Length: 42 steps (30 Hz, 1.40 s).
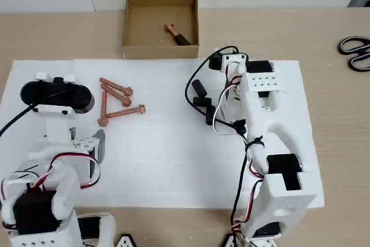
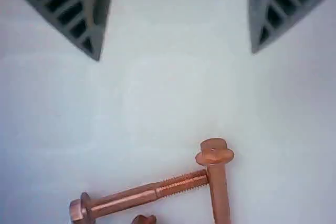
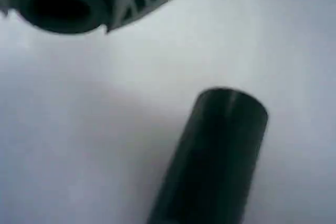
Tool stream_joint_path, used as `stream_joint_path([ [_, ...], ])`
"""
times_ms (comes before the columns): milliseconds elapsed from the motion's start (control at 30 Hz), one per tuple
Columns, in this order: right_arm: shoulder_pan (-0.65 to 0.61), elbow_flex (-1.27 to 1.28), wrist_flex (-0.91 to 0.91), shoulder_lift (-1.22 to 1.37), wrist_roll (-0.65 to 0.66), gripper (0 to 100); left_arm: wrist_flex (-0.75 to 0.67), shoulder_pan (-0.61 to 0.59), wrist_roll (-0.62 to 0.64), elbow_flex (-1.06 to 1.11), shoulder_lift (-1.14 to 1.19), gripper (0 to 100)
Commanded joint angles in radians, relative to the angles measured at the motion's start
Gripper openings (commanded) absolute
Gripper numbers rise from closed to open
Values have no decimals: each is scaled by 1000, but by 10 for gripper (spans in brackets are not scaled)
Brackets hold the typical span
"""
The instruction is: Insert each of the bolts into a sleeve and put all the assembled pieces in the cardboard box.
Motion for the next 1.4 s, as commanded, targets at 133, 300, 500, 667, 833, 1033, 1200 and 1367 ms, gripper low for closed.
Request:
stream_joint_path([
  [133,5,2,-22,-33,-54,98,-6,-5,-3,-4,-6,174],
  [300,5,3,-15,-33,-54,125,-6,-5,-3,-4,-6,174],
  [500,5,6,-16,-31,-52,125,5,-5,-3,-5,-6,174],
  [667,5,49,-61,-22,-48,125,5,-5,-3,-5,-6,174],
  [833,-24,44,-85,25,-52,125,5,-5,-3,-5,-6,174],
  [1033,-41,44,-154,93,-52,125,5,-5,-3,-5,-6,174],
  [1200,-36,44,-186,156,-51,125,5,-5,-3,-5,-6,174],
  [1367,-36,38,-188,166,-44,12,5,-5,-3,-5,-6,174],
])
